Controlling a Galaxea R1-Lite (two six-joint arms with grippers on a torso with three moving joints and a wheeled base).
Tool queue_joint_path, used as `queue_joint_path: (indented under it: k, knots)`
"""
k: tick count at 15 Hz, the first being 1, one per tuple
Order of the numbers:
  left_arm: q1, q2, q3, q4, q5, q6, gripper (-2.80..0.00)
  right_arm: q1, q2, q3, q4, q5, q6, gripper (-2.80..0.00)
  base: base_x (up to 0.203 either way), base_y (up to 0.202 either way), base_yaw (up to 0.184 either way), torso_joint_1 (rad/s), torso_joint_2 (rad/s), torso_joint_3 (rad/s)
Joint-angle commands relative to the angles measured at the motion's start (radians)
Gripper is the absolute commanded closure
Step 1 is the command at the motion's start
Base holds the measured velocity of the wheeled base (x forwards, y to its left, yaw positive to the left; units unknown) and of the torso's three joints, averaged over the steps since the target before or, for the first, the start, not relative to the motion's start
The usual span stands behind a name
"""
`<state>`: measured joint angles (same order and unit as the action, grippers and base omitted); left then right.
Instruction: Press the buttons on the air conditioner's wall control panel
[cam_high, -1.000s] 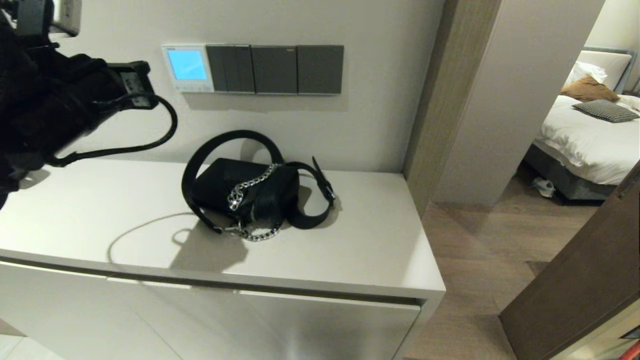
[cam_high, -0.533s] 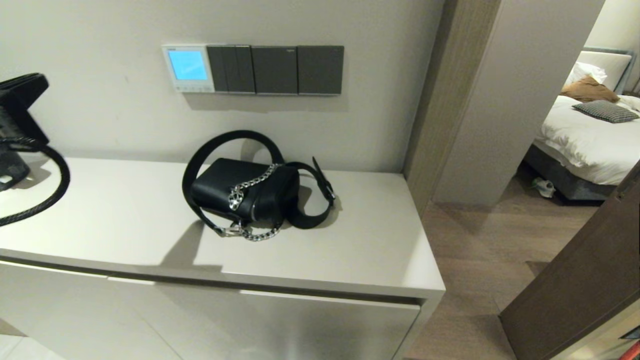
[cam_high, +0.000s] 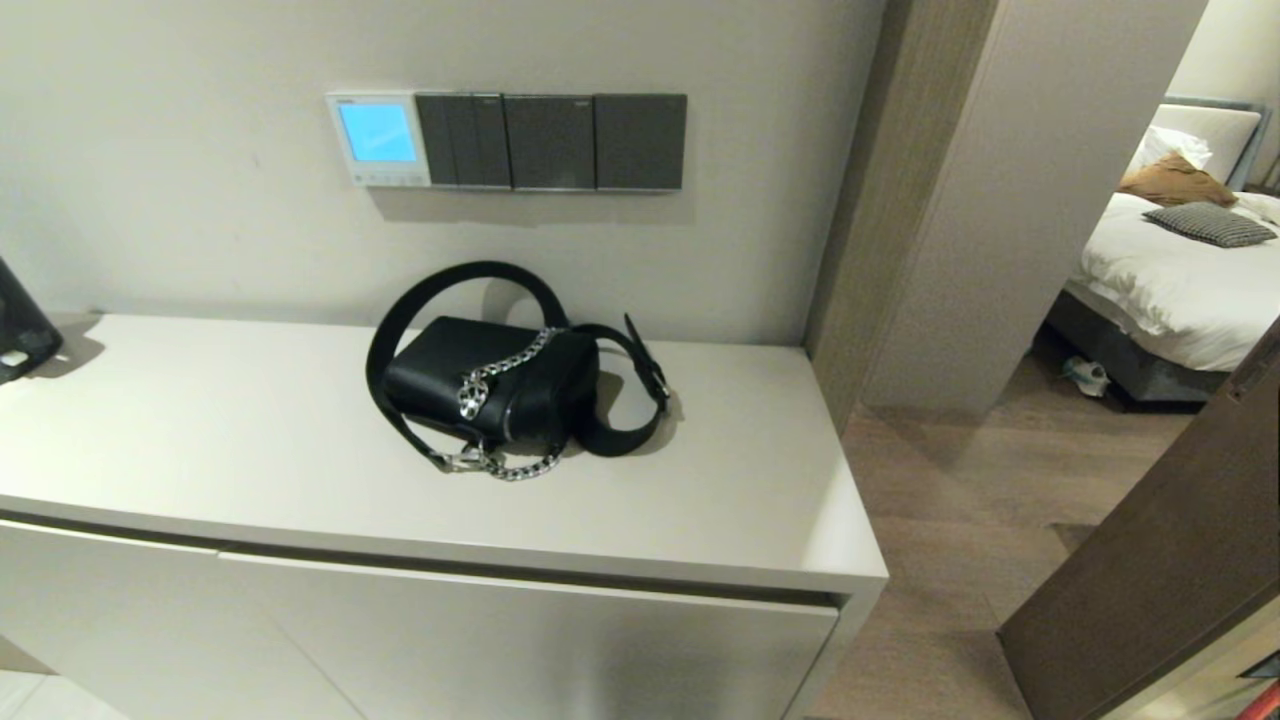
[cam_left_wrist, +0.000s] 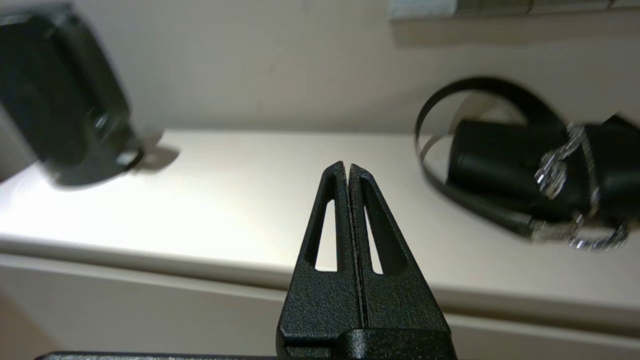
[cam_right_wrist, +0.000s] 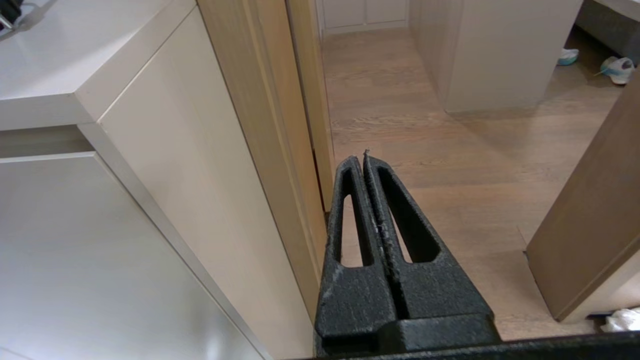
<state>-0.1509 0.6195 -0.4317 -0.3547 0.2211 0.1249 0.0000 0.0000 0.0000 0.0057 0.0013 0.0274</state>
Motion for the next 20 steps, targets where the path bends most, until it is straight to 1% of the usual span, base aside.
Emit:
queue_joint_path:
  k: [1, 2, 3, 4, 6, 7, 8, 9, 10, 12, 14, 15, 17, 20]
  knots:
    - [0.000, -0.173, 0.037, 0.107, 0.067, -0.002, 0.00, 0.000, 0.002, 0.002, 0.000, 0.000, 0.000, 0.00, 0.000, 0.000, 0.000, 0.000, 0.00, 0.000]
    - [0.002, -0.221, 0.046, 0.172, 0.109, -0.004, 0.00, 0.000, 0.002, 0.002, 0.000, 0.000, 0.000, 0.00, 0.000, 0.000, 0.000, 0.000, 0.00, 0.000]
    - [0.009, -0.255, 0.051, 0.226, 0.130, -0.005, 0.00, 0.000, 0.002, 0.002, 0.000, 0.000, 0.000, 0.00, 0.000, 0.000, 0.000, 0.000, 0.00, 0.000]
    - [0.041, -0.281, 0.053, 0.288, 0.141, -0.008, 0.00, 0.000, 0.002, 0.002, 0.000, 0.000, 0.000, 0.00, 0.000, 0.000, 0.000, 0.000, 0.00, 0.000]
    - [0.146, -0.309, 0.056, 0.351, 0.141, -0.022, 0.00, 0.000, 0.002, 0.002, 0.000, 0.000, 0.000, 0.00, 0.000, 0.000, 0.000, 0.000, 0.00, 0.000]
    - [0.190, -0.321, 0.063, 0.366, 0.128, -0.026, 0.00, 0.000, 0.002, 0.003, 0.000, 0.000, 0.000, 0.00, 0.000, 0.000, 0.000, 0.000, 0.00, 0.000]
    - [0.216, -0.330, 0.084, 0.372, 0.110, -0.029, 0.00, 0.000, 0.002, 0.002, 0.000, 0.000, 0.000, 0.00, 0.000, 0.000, 0.000, 0.000, 0.00, 0.000]
    - [0.219, -0.333, 0.111, 0.367, 0.097, -0.032, 0.00, 0.000, 0.002, 0.002, 0.000, 0.000, 0.000, 0.00, 0.000, 0.000, 0.000, 0.000, 0.00, 0.000]
    - [0.219, -0.333, 0.134, 0.361, 0.068, -0.042, 0.00, 0.000, 0.002, 0.003, 0.000, 0.000, 0.000, 0.00, 0.000, 0.000, 0.000, 0.000, 0.00, 0.000]
    - [0.219, -0.330, 0.170, 0.353, -0.046, -0.074, 0.00, 0.000, 0.002, 0.002, 0.000, 0.000, 0.000, 0.00, 0.000, 0.000, 0.000, 0.000, 0.00, 0.000]
    - [0.218, -0.306, 0.212, 0.351, -0.132, -0.105, 0.00, 0.000, 0.002, 0.002, 0.000, 0.000, 0.000, 0.00, 0.000, 0.000, 0.000, 0.000, 0.00, 0.000]
    - [0.218, -0.299, 0.226, 0.350, -0.149, -0.115, 0.00, 0.000, 0.002, 0.002, 0.000, 0.000, 0.000, 0.00, 0.000, 0.000, 0.000, 0.000, 0.00, 0.000]
    - [0.217, -0.300, 0.250, 0.329, -0.152, -0.116, 0.00, 0.000, 0.002, 0.002, 0.000, 0.000, 0.000, 0.00, 0.000, 0.000, 0.000, 0.000, 0.00, 0.000]
    - [0.206, -0.296, 0.321, 0.251, -0.158, -0.112, 0.00, 0.000, 0.002, 0.002, 0.000, 0.000, 0.000, 0.00, 0.000, 0.000, 0.000, 0.000, 0.00, 0.000]
